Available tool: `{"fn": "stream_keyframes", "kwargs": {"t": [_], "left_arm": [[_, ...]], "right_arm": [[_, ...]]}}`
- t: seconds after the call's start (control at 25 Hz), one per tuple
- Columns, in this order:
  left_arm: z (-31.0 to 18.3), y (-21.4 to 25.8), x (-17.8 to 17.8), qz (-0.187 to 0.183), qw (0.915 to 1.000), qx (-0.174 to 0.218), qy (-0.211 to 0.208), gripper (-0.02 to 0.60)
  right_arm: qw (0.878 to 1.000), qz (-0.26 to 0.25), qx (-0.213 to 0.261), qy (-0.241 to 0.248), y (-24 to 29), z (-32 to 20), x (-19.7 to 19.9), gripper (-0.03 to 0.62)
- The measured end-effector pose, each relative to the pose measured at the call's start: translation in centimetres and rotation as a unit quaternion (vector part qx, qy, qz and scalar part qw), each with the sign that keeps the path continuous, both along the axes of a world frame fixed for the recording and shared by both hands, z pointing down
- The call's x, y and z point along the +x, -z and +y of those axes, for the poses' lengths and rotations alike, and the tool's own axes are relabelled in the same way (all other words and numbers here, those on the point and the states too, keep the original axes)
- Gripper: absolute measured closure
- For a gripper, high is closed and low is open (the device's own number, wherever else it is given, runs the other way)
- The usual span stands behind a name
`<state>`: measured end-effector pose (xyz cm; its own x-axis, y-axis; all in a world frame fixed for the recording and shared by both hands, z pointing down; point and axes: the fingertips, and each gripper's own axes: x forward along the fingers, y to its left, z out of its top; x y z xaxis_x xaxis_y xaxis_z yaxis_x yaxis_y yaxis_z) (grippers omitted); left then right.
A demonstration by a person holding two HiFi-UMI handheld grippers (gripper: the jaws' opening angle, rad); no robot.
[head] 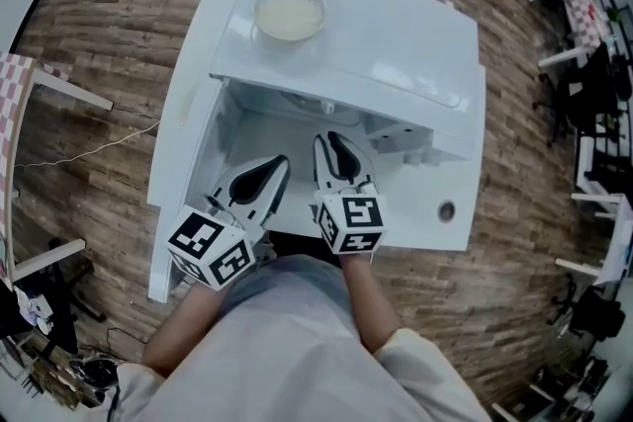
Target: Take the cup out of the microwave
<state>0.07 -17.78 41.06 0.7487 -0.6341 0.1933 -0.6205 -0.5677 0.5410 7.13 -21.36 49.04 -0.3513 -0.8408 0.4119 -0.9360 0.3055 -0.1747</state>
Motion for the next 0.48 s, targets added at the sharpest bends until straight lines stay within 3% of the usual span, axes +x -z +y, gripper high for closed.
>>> {"fn": "stream_keyframes", "kwargs": {"t": [0.48], "left_arm": [[-1.0,-0.6,0.6,-0.001,0.9999,-0.011,0.004,0.572]], "right_arm": [[1.000,-0.001,-0.008,0.000,-1.1,-1.6,0.5,0.514]]}}
